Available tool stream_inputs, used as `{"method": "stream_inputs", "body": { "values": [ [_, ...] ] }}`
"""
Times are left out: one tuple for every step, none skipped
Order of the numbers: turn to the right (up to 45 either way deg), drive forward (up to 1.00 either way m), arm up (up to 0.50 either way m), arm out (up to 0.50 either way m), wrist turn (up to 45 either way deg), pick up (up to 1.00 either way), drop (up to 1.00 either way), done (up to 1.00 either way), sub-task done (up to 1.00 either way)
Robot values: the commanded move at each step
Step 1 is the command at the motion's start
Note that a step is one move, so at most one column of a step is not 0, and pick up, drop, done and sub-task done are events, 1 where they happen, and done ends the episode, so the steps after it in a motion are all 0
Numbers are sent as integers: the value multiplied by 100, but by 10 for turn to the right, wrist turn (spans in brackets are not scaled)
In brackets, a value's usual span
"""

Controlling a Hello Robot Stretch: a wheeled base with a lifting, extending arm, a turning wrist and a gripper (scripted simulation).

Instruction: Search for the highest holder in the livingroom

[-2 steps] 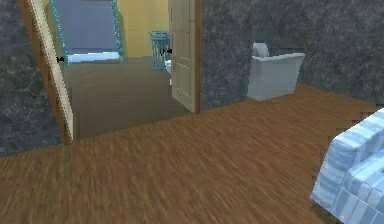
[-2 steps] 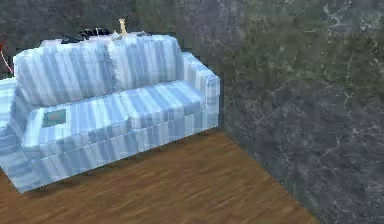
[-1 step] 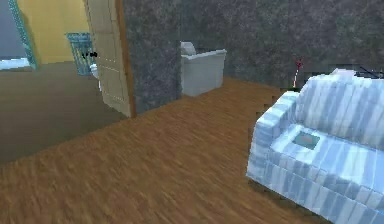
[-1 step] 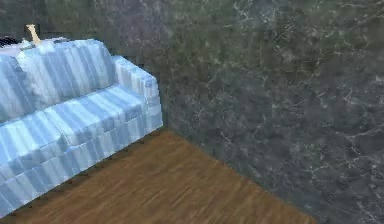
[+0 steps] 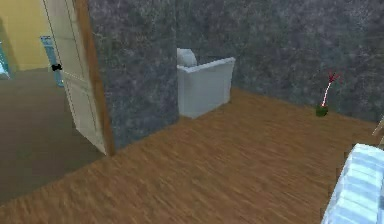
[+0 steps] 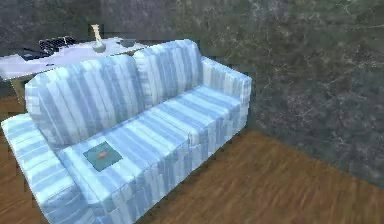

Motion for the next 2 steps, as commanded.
{"method": "stream_inputs", "body": {
  "values": [
    [0,70,0,0,0,0,0,0,0],
    [450,0,0,0,0,0,0,0,0]
  ]
}}
